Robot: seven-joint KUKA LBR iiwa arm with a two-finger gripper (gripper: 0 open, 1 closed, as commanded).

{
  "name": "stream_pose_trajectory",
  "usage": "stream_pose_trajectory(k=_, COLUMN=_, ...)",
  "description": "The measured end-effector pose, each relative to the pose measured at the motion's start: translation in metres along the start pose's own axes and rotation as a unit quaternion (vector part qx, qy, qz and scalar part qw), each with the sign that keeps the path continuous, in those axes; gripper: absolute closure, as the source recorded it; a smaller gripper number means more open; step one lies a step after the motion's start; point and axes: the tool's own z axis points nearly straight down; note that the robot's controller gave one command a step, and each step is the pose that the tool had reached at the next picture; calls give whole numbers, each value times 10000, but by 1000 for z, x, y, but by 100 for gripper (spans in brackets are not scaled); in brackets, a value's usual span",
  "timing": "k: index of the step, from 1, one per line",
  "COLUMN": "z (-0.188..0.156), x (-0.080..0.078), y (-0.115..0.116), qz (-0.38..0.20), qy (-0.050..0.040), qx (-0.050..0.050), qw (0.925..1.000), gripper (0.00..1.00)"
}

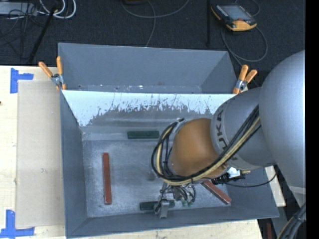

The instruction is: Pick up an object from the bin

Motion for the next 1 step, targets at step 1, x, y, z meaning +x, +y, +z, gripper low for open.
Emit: stream_pose_trajectory(k=1, z=-1, x=4, y=0, qz=7, qy=75, qx=8, qw=10000, gripper=100)
